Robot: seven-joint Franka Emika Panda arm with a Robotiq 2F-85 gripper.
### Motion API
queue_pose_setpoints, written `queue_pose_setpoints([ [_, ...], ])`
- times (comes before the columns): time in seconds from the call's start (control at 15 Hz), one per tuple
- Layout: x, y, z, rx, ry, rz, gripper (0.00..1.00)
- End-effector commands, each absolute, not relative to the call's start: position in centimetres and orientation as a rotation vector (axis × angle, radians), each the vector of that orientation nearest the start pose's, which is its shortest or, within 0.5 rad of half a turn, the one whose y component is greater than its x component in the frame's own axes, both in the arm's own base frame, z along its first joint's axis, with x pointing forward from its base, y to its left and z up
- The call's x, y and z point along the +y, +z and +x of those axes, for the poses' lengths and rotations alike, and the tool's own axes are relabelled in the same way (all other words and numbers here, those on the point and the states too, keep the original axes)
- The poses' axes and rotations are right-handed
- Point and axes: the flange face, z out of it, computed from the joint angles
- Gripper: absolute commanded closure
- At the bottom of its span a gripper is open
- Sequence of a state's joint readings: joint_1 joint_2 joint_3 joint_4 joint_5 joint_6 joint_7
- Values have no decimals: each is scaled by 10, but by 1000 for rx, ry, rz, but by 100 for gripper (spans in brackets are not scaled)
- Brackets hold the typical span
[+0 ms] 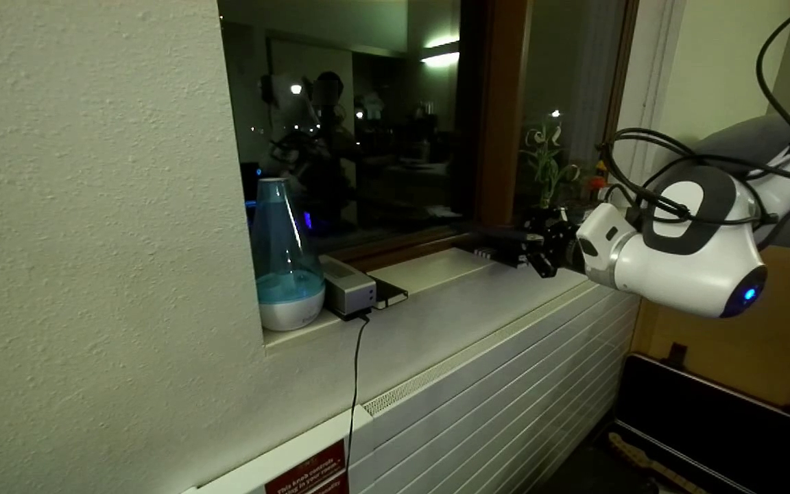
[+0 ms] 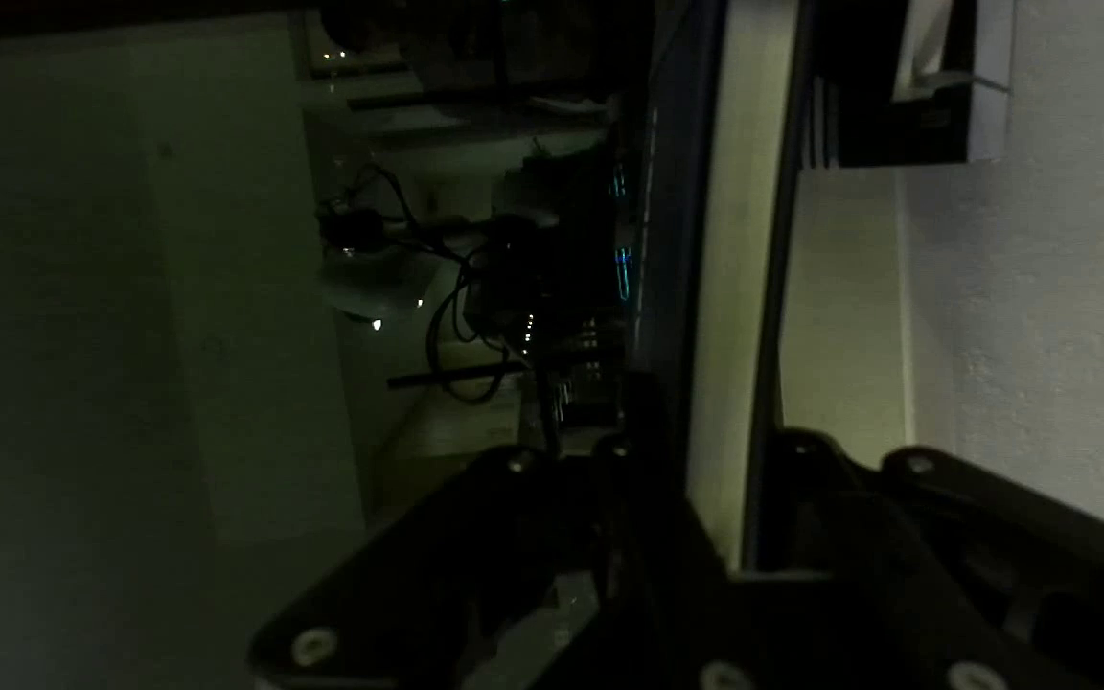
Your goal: Put the second book from the left on top of the third book.
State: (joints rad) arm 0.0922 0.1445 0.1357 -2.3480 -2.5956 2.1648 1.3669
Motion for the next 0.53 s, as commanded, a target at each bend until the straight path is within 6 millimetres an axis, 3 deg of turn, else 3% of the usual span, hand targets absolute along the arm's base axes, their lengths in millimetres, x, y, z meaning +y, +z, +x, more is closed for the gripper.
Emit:
queue_pose_setpoints([
  [0.0,110,303,542,970,1176,1448,95],
  [0.47,98,310,575,923,1181,1513,95],
])
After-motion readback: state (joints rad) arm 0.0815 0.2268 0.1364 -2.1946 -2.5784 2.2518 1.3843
